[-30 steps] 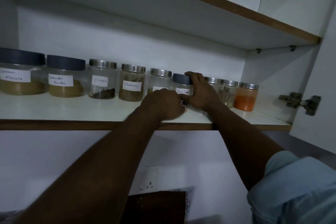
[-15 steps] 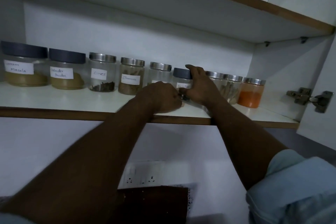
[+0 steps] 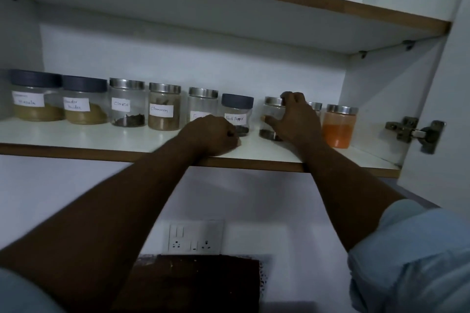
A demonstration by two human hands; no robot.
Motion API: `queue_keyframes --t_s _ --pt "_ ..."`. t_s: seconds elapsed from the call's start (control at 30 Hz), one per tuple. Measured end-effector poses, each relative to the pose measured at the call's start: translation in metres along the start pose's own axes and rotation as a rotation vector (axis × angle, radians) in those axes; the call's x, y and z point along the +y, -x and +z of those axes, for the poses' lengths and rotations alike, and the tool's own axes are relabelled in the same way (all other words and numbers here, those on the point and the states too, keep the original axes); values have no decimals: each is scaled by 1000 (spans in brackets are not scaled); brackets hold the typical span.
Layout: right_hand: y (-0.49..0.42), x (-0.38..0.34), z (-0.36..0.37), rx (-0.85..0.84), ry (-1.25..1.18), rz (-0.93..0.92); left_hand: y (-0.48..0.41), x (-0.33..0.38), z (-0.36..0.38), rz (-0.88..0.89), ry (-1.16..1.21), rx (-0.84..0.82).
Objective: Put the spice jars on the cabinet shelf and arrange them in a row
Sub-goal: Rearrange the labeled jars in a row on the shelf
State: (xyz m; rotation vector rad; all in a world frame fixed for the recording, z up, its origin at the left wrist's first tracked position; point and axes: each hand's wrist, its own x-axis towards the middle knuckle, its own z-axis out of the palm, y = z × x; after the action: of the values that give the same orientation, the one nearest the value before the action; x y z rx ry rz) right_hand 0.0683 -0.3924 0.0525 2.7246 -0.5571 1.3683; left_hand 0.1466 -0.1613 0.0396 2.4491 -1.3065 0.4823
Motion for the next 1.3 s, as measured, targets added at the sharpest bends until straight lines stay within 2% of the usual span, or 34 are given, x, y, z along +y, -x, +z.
queue_keyframes --t_s 0.23,0.5,0.73,0.83,0.97,1.1,1.2,1.3 --pt "-17 1 11 33 106 4 -21 19 17 16 -3 52" --pt "-10 -2 18 28 -157 32 -25 14 20 30 6 66" --pt "-10 -2 15 52 48 28 -26 13 22 42 2 85" --pt "-7 0 14 44 -89 48 -25 12 20 44 13 56" --pt "-2 -4 10 15 -207 73 -26 16 16 36 -49 -73" --pt "1 -7 6 30 -159 77 -28 20 14 31 -79 -159" --pt "1 -5 4 33 -82 77 -29 18 14 37 -80 -163" --pt "1 -5 5 14 -153 88 -29 18 16 37 -87 -149"
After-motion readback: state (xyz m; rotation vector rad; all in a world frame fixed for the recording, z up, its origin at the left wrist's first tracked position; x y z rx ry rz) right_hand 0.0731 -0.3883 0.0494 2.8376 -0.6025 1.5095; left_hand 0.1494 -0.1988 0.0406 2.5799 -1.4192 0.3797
